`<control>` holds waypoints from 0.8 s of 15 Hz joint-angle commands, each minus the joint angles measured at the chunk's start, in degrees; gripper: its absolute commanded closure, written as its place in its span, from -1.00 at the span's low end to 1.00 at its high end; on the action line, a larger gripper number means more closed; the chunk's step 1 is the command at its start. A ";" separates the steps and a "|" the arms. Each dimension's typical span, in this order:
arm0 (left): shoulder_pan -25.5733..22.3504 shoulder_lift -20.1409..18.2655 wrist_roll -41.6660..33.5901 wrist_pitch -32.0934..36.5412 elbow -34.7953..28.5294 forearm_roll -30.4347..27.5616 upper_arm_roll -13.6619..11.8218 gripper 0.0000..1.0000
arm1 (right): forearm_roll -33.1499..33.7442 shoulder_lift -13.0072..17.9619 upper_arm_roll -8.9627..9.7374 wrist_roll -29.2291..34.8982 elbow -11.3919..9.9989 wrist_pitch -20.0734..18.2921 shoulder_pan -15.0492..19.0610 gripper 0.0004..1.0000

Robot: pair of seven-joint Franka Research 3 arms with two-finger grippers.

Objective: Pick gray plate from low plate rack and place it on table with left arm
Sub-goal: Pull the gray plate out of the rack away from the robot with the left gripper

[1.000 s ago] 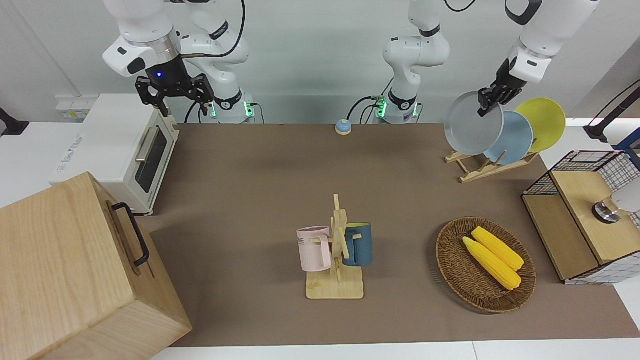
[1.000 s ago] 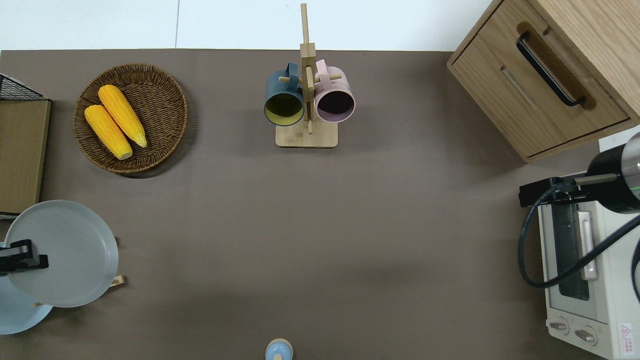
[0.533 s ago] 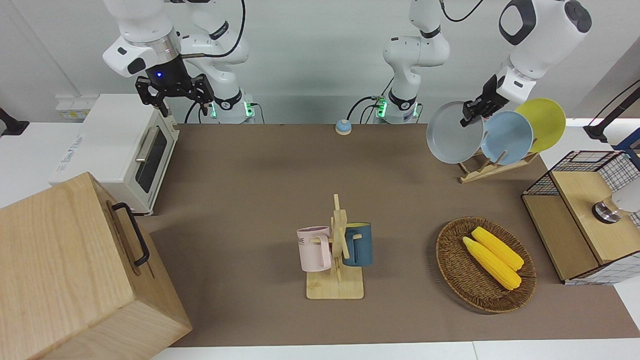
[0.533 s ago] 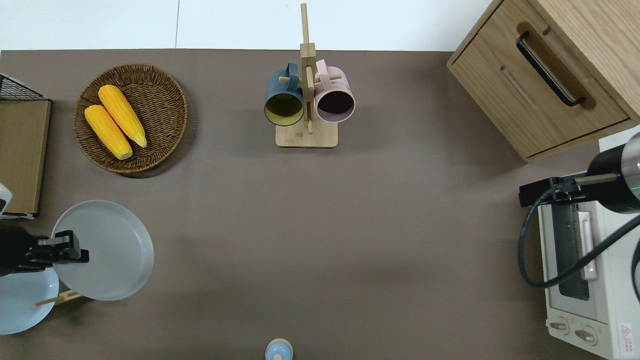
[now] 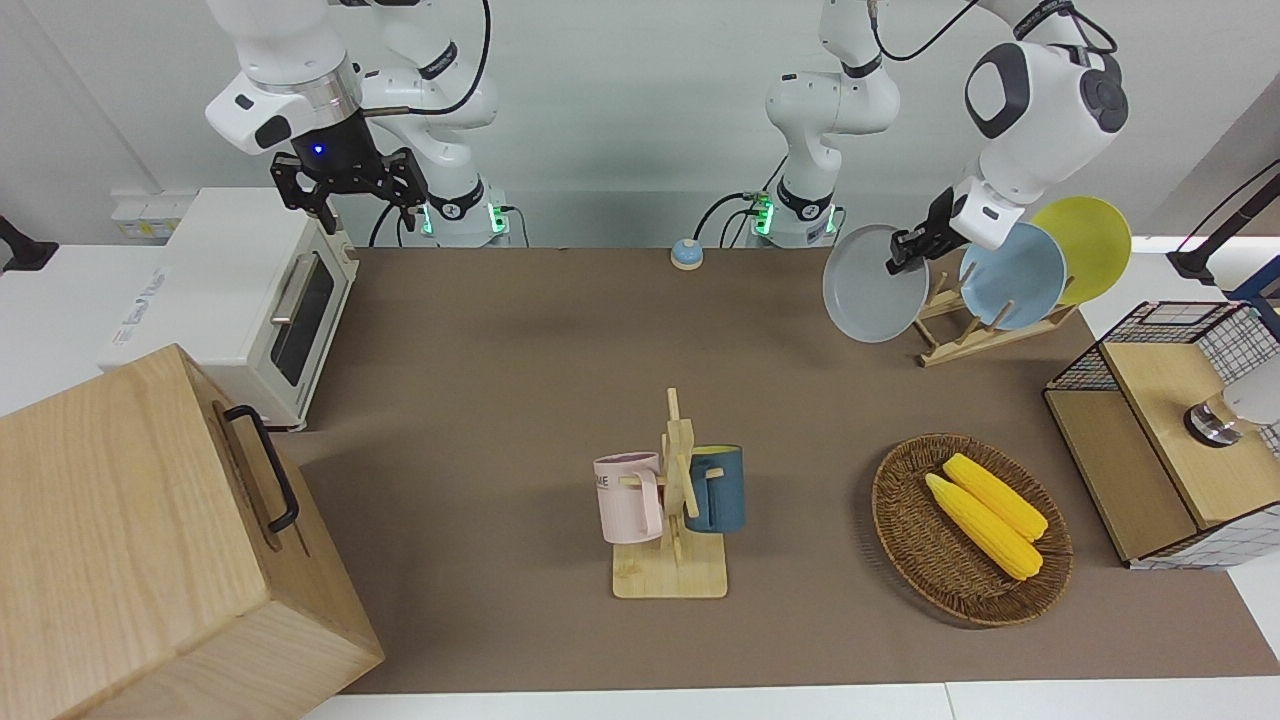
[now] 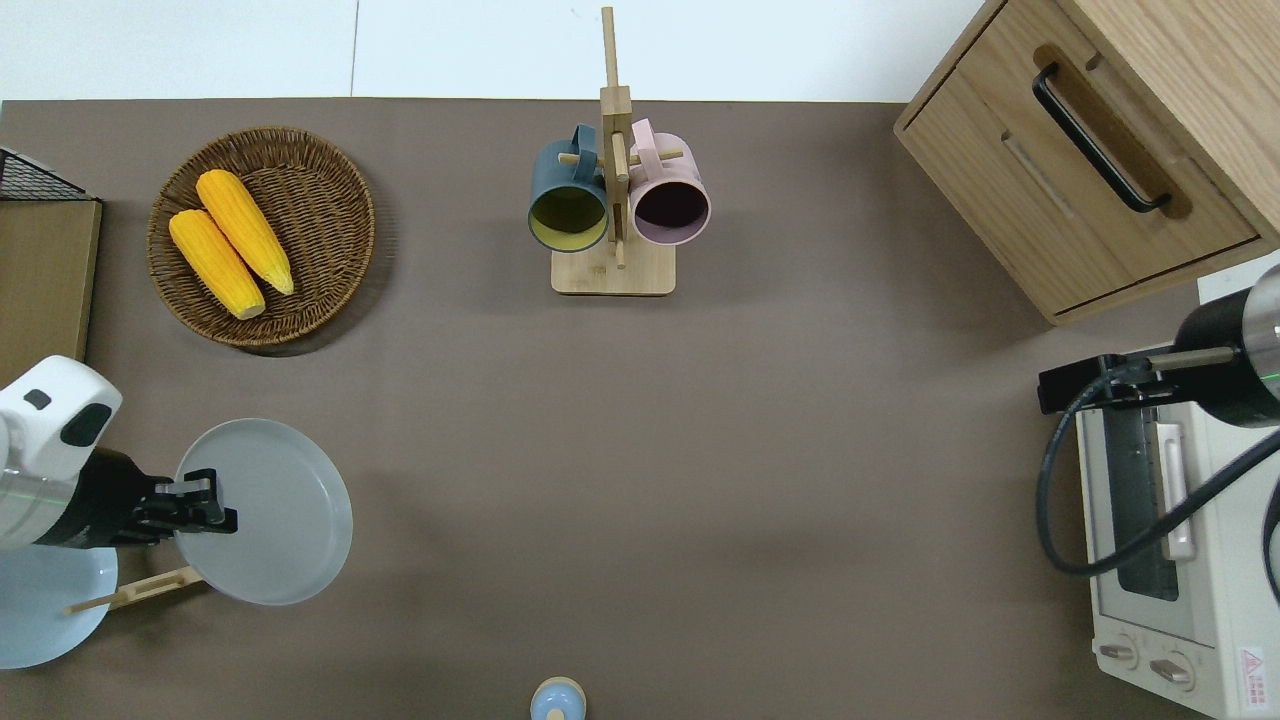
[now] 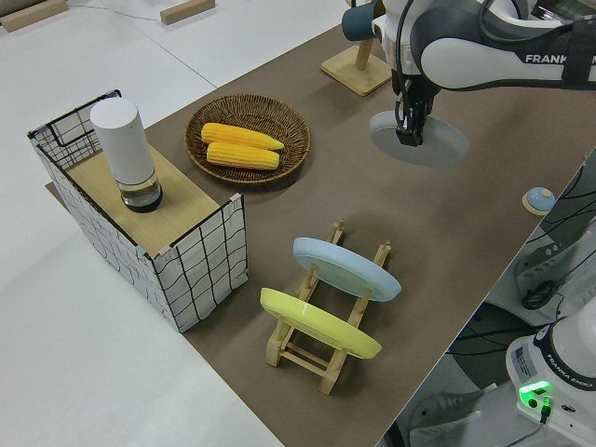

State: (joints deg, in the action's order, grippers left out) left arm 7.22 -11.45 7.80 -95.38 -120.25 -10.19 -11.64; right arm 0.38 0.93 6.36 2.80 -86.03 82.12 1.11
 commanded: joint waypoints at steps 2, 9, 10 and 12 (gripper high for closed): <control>0.87 -0.85 0.11 -4.80 -4.80 -0.88 -0.49 0.80 | -1.09 0.12 1.03 0.54 0.43 -0.91 1.43 -0.98; 2.53 0.37 0.20 -10.61 -8.24 -3.70 -0.31 0.80 | -1.09 0.12 1.03 0.54 0.43 -0.91 1.43 -0.97; 2.80 0.72 0.20 -10.79 -8.24 -4.05 -0.31 0.80 | -1.09 0.12 1.03 0.54 0.43 -0.91 1.43 -0.97; 2.80 0.90 0.20 -10.97 -8.33 -4.14 -0.31 0.80 | -1.09 0.12 1.03 0.54 0.43 -0.91 1.43 -0.98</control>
State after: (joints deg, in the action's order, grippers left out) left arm 8.92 -10.78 7.77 -104.76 -127.83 -13.21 -11.42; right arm 0.39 0.93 6.36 2.80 -86.03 82.12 1.11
